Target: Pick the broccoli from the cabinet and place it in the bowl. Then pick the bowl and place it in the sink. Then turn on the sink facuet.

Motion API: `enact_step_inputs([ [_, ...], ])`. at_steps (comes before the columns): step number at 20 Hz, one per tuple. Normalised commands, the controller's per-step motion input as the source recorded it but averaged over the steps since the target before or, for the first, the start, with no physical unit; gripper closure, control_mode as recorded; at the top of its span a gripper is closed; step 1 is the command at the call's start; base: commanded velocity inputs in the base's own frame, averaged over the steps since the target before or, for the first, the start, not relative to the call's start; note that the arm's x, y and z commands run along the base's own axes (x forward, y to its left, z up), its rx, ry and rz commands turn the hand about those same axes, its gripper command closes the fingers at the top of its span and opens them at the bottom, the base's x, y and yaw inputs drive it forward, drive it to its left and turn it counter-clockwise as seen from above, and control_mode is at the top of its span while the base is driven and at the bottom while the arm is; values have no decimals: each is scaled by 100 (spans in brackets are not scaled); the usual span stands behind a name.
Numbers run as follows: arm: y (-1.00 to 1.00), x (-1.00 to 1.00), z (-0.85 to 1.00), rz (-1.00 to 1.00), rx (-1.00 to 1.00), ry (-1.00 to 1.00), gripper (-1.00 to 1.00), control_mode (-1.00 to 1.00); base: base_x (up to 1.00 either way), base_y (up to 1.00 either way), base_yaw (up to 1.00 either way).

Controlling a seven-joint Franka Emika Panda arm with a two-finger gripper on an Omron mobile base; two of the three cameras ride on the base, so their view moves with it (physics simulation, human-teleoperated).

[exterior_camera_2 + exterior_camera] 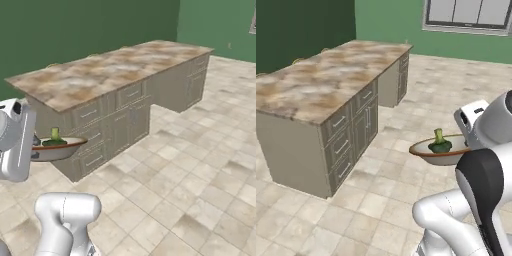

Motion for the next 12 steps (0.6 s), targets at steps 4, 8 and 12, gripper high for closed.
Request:
enact_step_inputs([
  [4,0,0,0,0,0,0,100,100,62,-18,-55],
  [8,0,0,0,0,0,0,100,100,64,-15,-54],
  [12,0,0,0,0,0,0,100,100,81,-11,-41],
])
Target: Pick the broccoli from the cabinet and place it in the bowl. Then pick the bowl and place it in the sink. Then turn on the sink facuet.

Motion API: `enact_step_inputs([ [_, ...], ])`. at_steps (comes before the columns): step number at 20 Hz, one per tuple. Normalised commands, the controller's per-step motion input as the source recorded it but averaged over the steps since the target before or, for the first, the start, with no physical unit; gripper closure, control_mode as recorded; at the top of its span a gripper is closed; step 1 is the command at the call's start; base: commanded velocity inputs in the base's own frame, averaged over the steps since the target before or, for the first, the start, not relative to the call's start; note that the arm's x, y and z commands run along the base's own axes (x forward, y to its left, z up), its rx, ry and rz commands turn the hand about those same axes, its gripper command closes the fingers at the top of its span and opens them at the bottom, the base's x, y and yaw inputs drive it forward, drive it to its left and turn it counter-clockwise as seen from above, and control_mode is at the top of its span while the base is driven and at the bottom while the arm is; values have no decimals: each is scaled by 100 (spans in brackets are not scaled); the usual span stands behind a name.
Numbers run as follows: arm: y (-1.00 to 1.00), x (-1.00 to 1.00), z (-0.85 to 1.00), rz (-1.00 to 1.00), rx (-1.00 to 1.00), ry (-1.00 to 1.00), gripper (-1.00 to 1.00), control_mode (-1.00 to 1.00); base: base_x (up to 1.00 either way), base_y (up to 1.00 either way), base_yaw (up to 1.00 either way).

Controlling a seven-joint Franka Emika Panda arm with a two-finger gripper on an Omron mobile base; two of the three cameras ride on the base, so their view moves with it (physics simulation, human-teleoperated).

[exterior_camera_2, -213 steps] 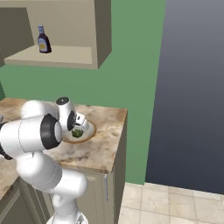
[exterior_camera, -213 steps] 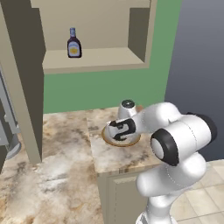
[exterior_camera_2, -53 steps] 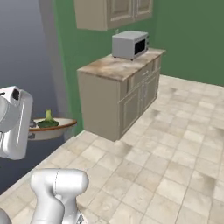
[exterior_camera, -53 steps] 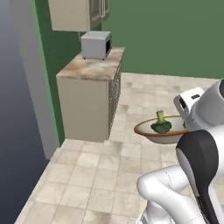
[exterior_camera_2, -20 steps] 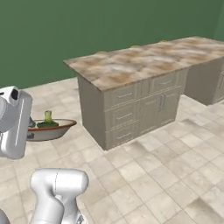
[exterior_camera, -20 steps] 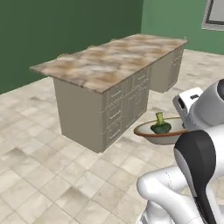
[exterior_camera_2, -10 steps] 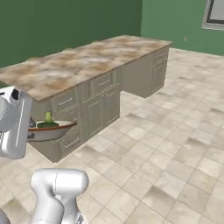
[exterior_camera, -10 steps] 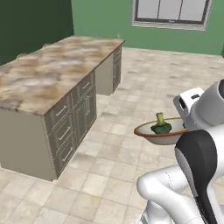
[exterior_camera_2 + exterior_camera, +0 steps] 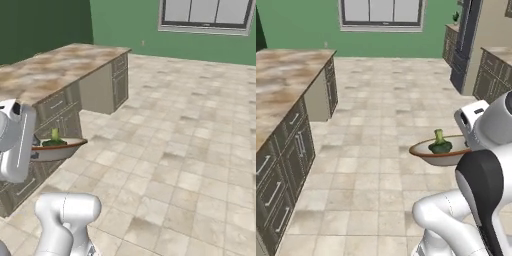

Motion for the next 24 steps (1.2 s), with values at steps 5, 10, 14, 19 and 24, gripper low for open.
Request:
enact_step_inputs([
  [5,0,0,0,0,0,0,100,100,100,-10,-35],
  [10,0,0,0,0,0,0,100,100,100,-6,-34],
  [14,0,0,0,0,0,0,100,100,100,-1,-34],
  [19,0,0,0,0,0,0,100,100,100,0,-31],
  [24,0,0,0,0,0,0,100,100,100,0,-24],
])
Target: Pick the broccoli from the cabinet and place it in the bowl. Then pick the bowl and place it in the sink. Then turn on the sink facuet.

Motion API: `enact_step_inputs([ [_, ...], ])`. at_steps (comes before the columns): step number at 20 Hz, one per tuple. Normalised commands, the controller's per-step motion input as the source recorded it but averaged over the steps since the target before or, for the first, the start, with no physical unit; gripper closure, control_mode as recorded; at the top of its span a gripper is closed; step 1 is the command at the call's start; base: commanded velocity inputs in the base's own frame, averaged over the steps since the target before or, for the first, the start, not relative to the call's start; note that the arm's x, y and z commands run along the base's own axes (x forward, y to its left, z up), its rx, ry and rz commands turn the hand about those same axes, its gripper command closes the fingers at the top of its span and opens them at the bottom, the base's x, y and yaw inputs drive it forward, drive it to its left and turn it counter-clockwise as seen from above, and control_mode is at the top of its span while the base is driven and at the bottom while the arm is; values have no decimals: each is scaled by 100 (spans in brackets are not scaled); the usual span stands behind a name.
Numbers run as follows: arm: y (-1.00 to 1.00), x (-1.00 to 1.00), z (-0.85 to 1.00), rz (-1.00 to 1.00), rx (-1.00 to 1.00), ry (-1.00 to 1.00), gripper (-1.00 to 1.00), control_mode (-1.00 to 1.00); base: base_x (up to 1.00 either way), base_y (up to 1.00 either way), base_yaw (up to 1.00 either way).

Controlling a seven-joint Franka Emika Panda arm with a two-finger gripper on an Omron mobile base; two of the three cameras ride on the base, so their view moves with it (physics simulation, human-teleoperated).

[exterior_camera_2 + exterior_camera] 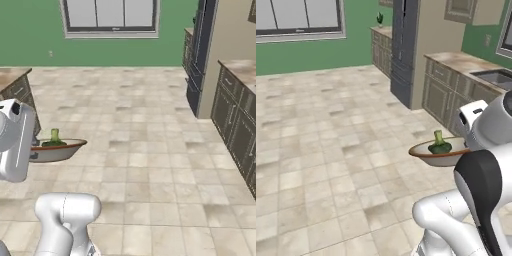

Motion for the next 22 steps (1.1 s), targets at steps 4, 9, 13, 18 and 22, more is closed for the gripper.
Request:
enact_step_inputs([
  [4,0,0,0,0,0,0,100,100,100,0,-20],
  [9,0,0,0,0,0,0,100,100,100,-2,-16],
  [13,0,0,0,0,0,0,100,100,100,-11,0],
  [18,0,0,0,0,0,0,100,100,100,-30,-38],
  [22,0,0,0,0,0,0,100,100,96,-21,-56],
])
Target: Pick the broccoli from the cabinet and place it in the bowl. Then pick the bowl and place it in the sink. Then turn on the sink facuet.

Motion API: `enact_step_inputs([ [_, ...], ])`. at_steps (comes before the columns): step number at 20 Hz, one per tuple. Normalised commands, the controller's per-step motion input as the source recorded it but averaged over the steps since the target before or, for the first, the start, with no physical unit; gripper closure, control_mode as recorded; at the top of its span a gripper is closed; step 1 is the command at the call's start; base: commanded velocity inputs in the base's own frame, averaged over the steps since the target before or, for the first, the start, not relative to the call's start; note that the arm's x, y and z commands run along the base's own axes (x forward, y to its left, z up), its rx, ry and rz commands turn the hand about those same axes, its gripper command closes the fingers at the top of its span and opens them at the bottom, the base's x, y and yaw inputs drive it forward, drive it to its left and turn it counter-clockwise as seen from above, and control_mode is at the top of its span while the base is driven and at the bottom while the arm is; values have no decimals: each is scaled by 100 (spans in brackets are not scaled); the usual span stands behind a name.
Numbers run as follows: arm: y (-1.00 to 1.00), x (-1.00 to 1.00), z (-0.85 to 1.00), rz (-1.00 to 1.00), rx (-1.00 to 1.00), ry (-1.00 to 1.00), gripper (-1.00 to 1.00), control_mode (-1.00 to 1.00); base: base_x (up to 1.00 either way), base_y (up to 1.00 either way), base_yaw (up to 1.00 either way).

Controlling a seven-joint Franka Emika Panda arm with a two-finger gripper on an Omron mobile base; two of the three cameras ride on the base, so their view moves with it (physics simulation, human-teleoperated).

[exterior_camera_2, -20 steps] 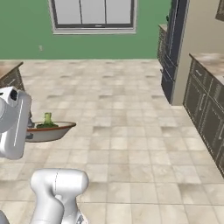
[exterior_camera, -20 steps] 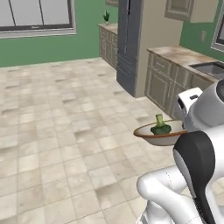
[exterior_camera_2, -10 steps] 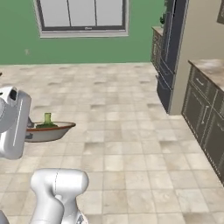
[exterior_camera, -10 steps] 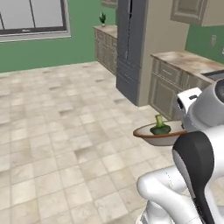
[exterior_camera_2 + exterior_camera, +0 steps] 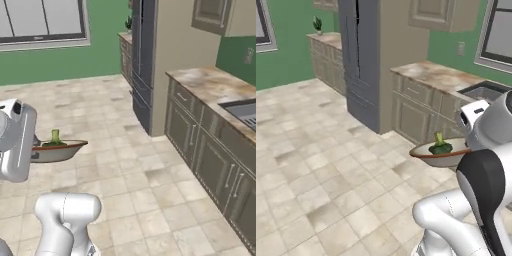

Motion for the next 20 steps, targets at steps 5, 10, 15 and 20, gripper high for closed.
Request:
enact_step_inputs([
  [5,0,0,0,0,0,0,100,100,80,-14,-61],
  [10,0,0,0,0,0,0,100,100,63,-3,-67],
  [15,0,0,0,0,0,0,100,100,47,-8,-70],
  [20,0,0,0,0,0,0,100,100,62,-1,-66],
])
